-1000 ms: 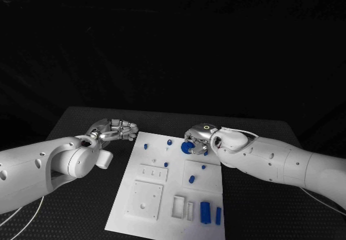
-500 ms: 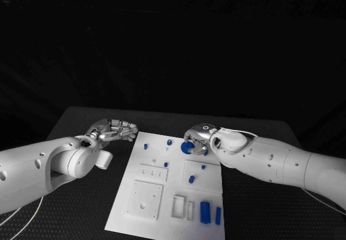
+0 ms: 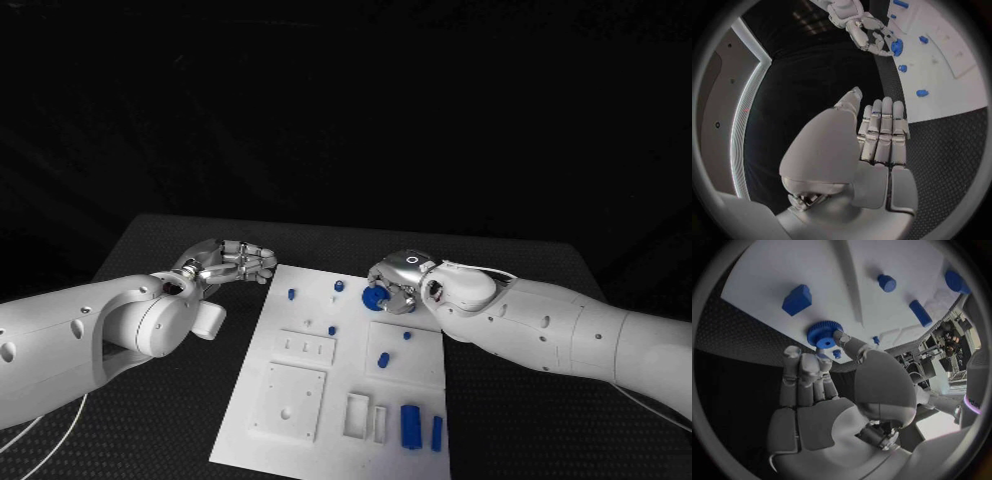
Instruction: Assemble the parts on the task board
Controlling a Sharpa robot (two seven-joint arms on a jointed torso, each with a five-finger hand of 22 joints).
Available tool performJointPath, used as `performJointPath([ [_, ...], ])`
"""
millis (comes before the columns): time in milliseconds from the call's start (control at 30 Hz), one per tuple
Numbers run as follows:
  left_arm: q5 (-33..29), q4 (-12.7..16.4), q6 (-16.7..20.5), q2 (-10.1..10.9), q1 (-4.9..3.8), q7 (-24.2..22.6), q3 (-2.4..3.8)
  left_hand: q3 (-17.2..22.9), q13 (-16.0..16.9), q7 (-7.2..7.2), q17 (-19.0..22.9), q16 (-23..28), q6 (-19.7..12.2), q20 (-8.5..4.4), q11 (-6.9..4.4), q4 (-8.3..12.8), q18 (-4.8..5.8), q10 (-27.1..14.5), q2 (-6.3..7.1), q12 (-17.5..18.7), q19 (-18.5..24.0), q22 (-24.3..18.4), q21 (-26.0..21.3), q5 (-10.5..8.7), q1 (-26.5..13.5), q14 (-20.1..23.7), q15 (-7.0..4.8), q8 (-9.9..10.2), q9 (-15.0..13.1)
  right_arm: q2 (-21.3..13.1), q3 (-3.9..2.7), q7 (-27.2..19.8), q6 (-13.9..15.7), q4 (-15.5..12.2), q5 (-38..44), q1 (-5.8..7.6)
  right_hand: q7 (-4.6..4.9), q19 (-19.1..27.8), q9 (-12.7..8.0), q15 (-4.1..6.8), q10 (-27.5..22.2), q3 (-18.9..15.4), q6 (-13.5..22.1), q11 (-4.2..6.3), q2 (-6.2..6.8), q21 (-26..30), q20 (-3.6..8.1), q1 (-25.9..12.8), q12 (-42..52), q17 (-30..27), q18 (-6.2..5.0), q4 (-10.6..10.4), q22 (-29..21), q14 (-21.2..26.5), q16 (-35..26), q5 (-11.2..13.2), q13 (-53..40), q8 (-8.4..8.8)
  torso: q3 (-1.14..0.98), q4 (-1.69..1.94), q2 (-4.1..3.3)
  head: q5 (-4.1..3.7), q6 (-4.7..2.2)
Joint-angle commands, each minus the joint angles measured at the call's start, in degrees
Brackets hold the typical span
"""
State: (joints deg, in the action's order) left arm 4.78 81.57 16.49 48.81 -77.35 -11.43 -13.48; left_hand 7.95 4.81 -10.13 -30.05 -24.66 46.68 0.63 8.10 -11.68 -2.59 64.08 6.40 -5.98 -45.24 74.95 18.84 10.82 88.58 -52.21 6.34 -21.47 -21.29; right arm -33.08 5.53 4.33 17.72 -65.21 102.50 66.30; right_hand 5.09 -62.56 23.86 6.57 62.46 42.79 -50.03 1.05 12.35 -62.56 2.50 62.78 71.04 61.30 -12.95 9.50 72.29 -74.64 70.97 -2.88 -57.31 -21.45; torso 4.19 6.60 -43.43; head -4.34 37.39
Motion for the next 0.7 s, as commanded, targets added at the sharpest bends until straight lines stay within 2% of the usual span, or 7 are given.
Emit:
performJointPath([
  [33,0.30,0.07,-0.45,-0.09,-0.06,-0.22,0.03,0.02,-0.08,-0.07,-0.09,0.40,0.11,-0.01,-0.06,-0.44,-0.99,0.33,-0.14,0.19,0.30,1.11,-0.10,-0.35,0.48,-0.05,0.05,0.36,0.05,-0.50,0.12,2.21,0.79,-0.97,2.80,-0.40,-0.08,-0.34,0.34,0.43,0.43,0.66,-10.31,0.21,0.33,-0.35,0.18,0.36,0.21,0.09,-2.05,-0.21,-0.11,-0.18,0.25,-0.18,-0.04,-0.14,0.04,0.03,0.02,0.02,-0.07],
  [233,0.30,0.17,-0.45,-0.01,-0.06,-0.24,0.03,0.00,-0.08,-0.07,-0.11,0.41,0.11,-0.01,-0.06,-0.47,-0.99,0.33,-0.14,0.20,0.31,1.11,-0.09,-0.35,0.51,-0.05,0.05,0.36,0.05,-0.94,-0.42,4.56,3.02,-2.74,5.14,-0.29,-0.17,-0.64,0.43,0.54,0.75,1.57,-10.49,0.30,1.34,-0.42,0.30,0.30,0.05,0.14,-2.05,-0.93,-0.25,-0.31,0.22,-0.07,0.00,-0.11,0.10,-0.01,0.02,0.08,-0.18],
  [433,0.30,0.20,-0.40,0.08,-0.06,-0.25,0.03,-0.02,-0.08,-0.08,-0.12,0.42,0.12,-0.01,-0.06,-0.50,-0.99,0.34,-0.14,0.21,0.30,1.11,-0.09,-0.34,0.55,-0.05,0.05,0.36,0.06,-1.13,-0.58,6.01,4.21,-4.48,7.34,-0.01,-0.25,-0.87,0.56,0.64,1.02,2.31,-10.64,0.39,2.26,-0.48,0.45,0.39,-0.08,0.16,-2.05,-1.65,-0.38,-0.43,0.19,0.01,0.02,-0.13,0.10,0.05,0.01,0.12,-0.28],
  [600,0.30,0.21,-0.36,0.13,-0.06,-0.27,0.04,-0.04,-0.08,-0.08,-0.14,0.44,0.12,-0.01,-0.06,-0.53,-0.99,0.35,-0.14,0.21,0.31,1.11,-0.09,-0.34,0.59,-0.06,0.05,0.36,0.06,-1.26,-0.87,8.57,6.56,-6.54,8.85,0.30,-0.31,-1.02,0.68,0.70,1.20,2.93,-10.71,0.45,2.81,-0.51,0.57,0.48,-0.19,0.17,-2.05,-2.36,-0.49,-0.50,0.15,0.05,0.03,-0.15,0.07,0.03,-0.02,0.20,-0.39],
  [700,0.30,0.28,-0.33,0.14,-0.06,-0.27,0.04,-0.05,-0.08,-0.08,-0.15,0.44,0.12,-0.01,-0.06,-0.54,-0.99,0.35,-0.13,0.22,0.31,1.11,-0.09,-0.34,0.61,-0.06,0.05,0.36,0.06,-1.19,-0.90,8.73,6.58,-7.25,8.91,0.49,-0.35,-1.11,0.77,0.75,1.31,3.31,-10.77,0.49,3.19,-0.53,0.65,0.62,-0.24,0.18,-2.05,-2.70,-0.54,-0.53,0.14,0.08,0.02,-0.19,0.09,-0.02,0.01,0.27,-0.45],
])
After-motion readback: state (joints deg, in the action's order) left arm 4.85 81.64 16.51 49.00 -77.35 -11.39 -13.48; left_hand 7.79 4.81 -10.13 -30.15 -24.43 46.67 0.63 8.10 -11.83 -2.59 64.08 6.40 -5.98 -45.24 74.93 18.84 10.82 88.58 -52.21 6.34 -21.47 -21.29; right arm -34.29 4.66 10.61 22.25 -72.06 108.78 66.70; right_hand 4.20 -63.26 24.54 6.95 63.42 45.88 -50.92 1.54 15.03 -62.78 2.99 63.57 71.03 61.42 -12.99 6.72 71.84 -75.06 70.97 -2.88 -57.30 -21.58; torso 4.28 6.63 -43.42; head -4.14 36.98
